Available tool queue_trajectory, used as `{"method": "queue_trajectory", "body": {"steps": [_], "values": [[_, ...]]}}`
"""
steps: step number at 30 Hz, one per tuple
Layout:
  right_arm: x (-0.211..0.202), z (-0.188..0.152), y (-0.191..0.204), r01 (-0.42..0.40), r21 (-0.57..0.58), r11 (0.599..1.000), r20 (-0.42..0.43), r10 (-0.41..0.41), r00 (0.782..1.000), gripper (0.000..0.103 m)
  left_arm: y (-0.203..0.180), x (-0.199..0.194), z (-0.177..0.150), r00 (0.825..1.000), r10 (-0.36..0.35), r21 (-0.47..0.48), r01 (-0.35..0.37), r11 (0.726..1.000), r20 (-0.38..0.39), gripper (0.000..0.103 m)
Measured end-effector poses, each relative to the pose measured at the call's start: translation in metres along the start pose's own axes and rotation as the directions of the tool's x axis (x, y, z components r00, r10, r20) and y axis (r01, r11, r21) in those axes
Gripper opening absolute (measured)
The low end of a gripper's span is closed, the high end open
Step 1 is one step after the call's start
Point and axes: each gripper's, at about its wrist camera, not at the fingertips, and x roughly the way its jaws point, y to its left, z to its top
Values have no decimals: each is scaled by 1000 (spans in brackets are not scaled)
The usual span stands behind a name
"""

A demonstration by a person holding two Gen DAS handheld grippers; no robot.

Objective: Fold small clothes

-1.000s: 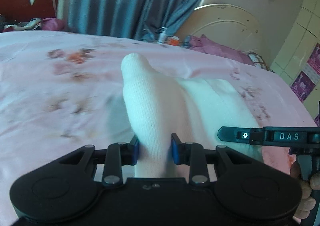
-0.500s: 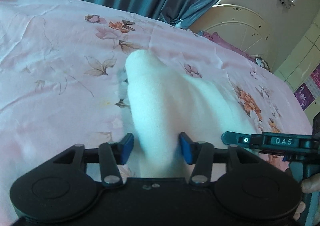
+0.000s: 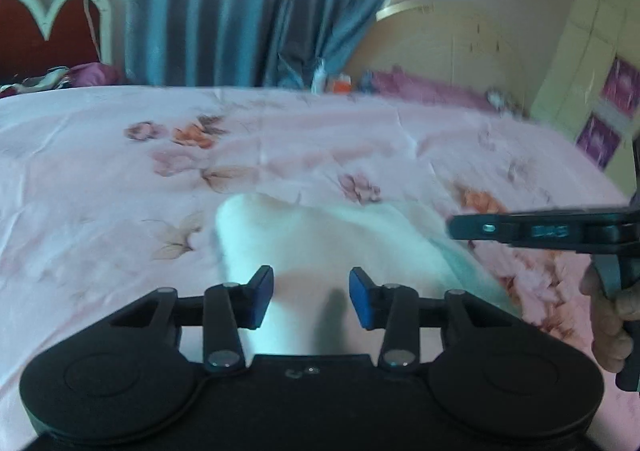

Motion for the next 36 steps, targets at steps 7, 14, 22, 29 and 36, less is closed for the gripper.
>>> {"method": "queue_trajectory", "body": {"steps": [7,14,22,29,36], "values": [[41,-16,-6,55,-105,993,-77,-63,995,14,3,31,-6,998,-11,1,11,1000,-55,40],[32,-13,3,101,-128,987,-61,-109,992,14,0,18,-6,999,1,2,-1,1000,-44,37],[-24,-38,27,2,-166,986,-13,-4,1000,15,-27,-16,-19,998,52,67,-50,997,-30,36],[-13,-51,25,62,-165,984,-61,-73,995,14,-39,-16,-39,997,77,103,-75,992,-17,36],[-58,-77,35,-29,-168,985,-81,15,997,14,-55,-59,-78,999,41,36,-42,999,17,34]]}}
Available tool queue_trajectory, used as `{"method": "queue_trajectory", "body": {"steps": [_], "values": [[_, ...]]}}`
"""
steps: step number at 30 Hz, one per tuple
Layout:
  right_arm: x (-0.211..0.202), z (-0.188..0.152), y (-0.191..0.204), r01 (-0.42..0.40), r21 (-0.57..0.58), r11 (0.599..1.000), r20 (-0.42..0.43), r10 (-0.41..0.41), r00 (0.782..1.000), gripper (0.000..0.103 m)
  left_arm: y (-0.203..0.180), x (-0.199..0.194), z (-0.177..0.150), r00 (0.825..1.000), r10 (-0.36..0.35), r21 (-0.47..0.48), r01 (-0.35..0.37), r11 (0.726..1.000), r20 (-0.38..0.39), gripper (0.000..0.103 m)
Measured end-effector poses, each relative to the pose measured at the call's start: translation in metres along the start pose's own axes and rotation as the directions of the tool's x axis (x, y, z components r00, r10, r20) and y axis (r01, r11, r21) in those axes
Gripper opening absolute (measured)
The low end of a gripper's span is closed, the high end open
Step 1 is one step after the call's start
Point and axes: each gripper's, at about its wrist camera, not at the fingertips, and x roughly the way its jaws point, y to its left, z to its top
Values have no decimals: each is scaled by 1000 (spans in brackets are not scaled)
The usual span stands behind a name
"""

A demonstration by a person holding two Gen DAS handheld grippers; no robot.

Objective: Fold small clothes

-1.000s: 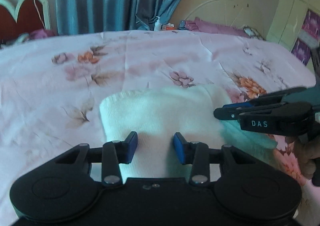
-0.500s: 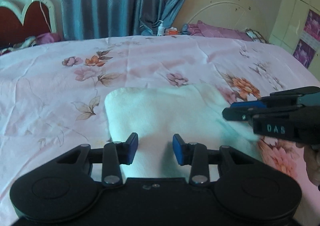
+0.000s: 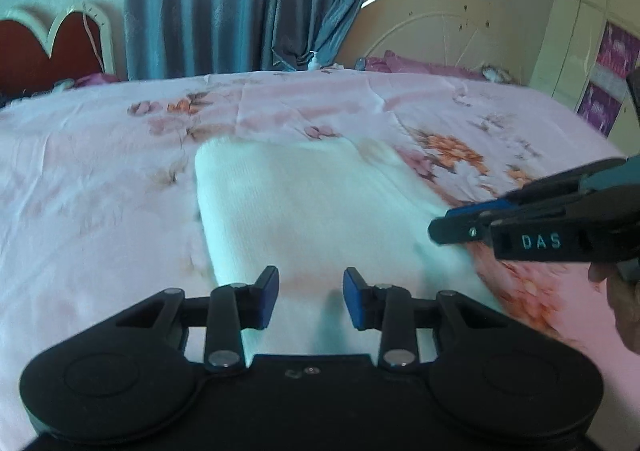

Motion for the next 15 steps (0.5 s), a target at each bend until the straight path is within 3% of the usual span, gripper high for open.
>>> {"method": "queue_trajectory", "body": {"steps": [6,10,12,15], "values": [[9,-38,8,23,-39,999,-91,-26,996,14,-13,-10,-39,998,43,12,-42,999,-39,34],[2,-44,8,43,-35,998,-76,-45,996,14,-14,-16,-42,998,52,11,-52,999,-36,34],[-9,-48,10,13,-21,1000,-56,-14,998,14,-15,-23,-44,998,50,-11,-50,999,-29,34],[-6,-62,15,39,-51,998,-93,-44,995,14,-22,-24,-51,995,90,5,-90,996,-48,34]]}}
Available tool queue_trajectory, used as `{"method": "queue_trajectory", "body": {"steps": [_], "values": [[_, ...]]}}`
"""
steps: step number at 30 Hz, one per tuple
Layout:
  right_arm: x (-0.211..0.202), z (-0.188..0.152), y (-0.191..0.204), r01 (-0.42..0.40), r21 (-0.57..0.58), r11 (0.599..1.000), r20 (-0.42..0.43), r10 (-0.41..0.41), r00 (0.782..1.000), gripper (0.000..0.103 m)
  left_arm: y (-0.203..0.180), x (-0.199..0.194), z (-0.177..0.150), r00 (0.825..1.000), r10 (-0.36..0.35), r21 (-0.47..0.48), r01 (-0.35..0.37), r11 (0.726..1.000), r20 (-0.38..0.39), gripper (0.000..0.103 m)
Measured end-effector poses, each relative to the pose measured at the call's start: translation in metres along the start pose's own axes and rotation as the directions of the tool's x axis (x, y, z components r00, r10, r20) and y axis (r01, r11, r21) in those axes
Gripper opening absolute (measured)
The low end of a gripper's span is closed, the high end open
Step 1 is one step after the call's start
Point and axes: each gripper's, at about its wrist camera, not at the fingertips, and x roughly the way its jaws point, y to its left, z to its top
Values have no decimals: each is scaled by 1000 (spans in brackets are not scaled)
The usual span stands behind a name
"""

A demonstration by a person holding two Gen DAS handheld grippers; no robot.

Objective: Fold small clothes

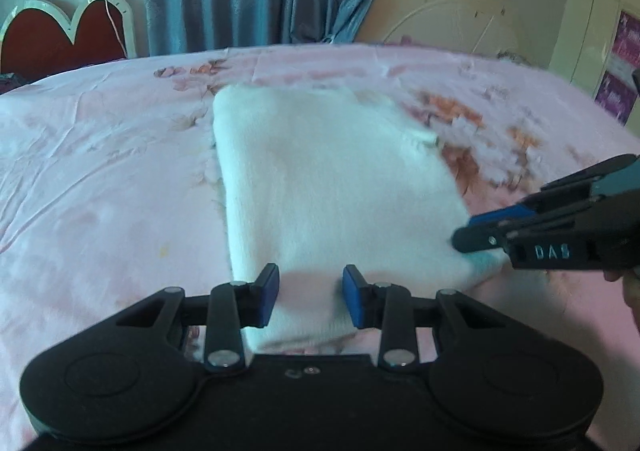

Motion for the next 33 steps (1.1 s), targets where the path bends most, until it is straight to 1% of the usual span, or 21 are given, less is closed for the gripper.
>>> {"method": "queue_trajectory", "body": {"steps": [2,5,7,9,10,12,13,14,15,16,17,19,23,28,30,33], "values": [[-3,-3,-1,5,20,1000,4,-5,1000,14,-4,-2,-3,1000,16,-4,-16,1000,0,33],[-22,-4,-5,-24,78,997,50,20,999,14,-8,-14,-3,999,26,-12,-25,1000,21,34],[-34,-9,-6,-16,91,996,73,9,997,14,-10,-25,-5,999,29,-33,-27,999,39,34],[-49,-17,-7,-11,99,995,97,1,995,14,-16,-36,-9,998,40,-47,-37,998,57,36],[-56,-21,-7,-8,106,994,104,-3,995,14,-20,-42,-11,996,51,-58,-47,997,69,42],[-70,-32,-8,0,125,992,118,-15,993,15,-28,-54,-16,995,60,-67,-54,996,83,50],[-76,-37,-9,11,137,991,120,-28,992,15,-33,-61,-19,993,70,-73,-63,995,92,65],[-80,-43,-9,32,149,988,116,-50,992,24,-38,-68,-22,991,80,-85,-71,994,110,91],[-86,-51,-9,68,166,984,113,-88,990,73,-42,-76,-26,987,92,-103,-79,992,135,102],[-93,-58,-8,92,178,980,140,-118,983,96,-47,-86,-30,980,111,-118,-92,989,165,103],[-104,-66,-7,101,178,979,181,-133,974,103,-51,-94,-32,978,118,-125,-97,987,173,103],[-120,-77,-3,128,178,976,169,-158,973,103,-58,-110,-36,977,120,-136,-97,986,178,103],[-156,-98,3,125,217,968,177,-165,970,103,-70,-145,-46,971,138,-146,-110,983,196,103],[-205,-116,21,100,236,967,228,-155,961,103,-85,-184,-60,968,123,-127,-97,987,220,103],[-221,-119,30,113,219,969,240,-166,957,103,-90,-197,-64,968,116,-130,-88,988,225,103],[-244,-126,43,134,208,969,263,-187,946,103,-98,-216,-69,964,135,-121,-109,987,229,103]]}}
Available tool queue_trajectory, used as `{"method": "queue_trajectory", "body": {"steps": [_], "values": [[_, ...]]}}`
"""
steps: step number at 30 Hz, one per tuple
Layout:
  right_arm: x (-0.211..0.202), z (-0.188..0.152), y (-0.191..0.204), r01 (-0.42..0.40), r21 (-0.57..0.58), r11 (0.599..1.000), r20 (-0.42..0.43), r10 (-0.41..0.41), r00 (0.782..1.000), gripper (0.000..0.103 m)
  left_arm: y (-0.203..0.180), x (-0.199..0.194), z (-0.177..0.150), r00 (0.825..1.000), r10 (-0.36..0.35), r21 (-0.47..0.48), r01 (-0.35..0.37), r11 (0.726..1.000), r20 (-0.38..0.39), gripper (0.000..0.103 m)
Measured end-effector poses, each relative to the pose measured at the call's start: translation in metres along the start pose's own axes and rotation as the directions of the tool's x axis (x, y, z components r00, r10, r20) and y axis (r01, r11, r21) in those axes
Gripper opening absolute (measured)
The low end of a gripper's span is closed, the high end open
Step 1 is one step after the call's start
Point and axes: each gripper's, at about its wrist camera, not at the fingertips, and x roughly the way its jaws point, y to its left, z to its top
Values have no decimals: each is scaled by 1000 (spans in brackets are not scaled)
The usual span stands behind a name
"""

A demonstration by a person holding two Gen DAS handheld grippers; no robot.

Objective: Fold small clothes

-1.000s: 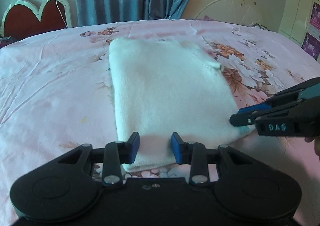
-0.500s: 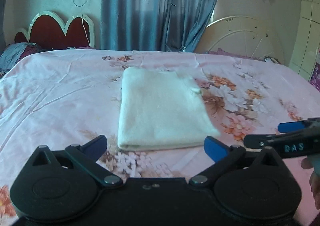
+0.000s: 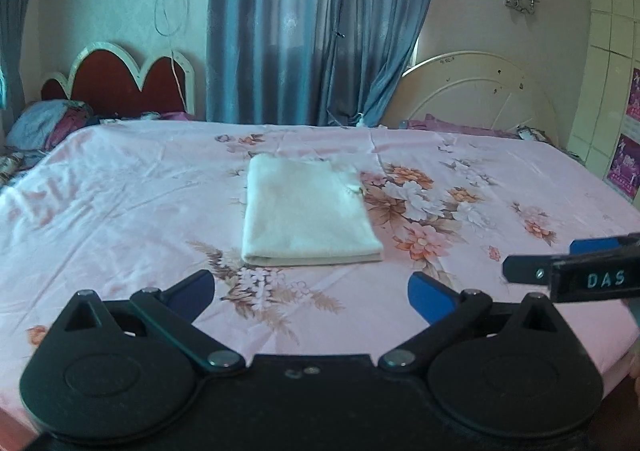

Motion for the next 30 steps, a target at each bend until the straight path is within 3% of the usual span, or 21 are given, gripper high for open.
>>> {"method": "queue_trajectory", "body": {"steps": [10,30], "values": [[-51,-15,5,20,9,1000,54,-21,998,103,-4,-49,1,996,-5,15,4,1000,84,102],[-76,-13,10,19,0,1000,105,-18,994,103,-7,-70,-1,992,-25,19,23,1000,126,102]]}}
